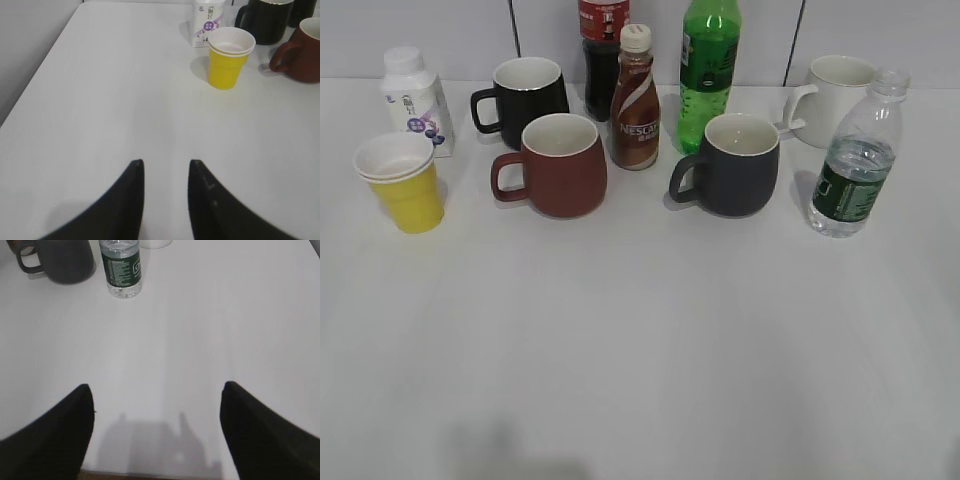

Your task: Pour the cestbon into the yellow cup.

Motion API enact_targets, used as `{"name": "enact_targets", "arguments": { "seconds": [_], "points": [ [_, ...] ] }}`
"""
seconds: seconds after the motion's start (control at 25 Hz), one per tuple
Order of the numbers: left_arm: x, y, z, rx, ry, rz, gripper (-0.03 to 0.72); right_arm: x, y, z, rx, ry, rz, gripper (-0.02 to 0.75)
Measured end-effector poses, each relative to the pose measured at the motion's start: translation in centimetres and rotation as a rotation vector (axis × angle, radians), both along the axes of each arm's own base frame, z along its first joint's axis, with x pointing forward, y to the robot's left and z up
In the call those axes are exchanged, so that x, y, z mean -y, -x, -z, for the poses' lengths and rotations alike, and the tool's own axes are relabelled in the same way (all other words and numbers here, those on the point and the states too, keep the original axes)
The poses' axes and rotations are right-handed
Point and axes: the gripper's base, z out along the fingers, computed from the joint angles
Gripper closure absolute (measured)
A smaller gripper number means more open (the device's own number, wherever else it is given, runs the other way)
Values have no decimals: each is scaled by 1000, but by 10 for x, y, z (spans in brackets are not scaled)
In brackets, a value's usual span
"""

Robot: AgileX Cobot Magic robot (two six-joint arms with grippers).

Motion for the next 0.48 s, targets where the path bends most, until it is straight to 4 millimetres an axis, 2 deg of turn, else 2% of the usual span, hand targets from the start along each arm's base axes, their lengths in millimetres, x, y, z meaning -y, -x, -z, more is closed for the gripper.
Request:
{"name": "enact_targets", "arguments": {
  "seconds": [0.48],
  "points": [
    [0,0,0,0,0,0,449,0,0,0,0,0,0,152]
  ]
}}
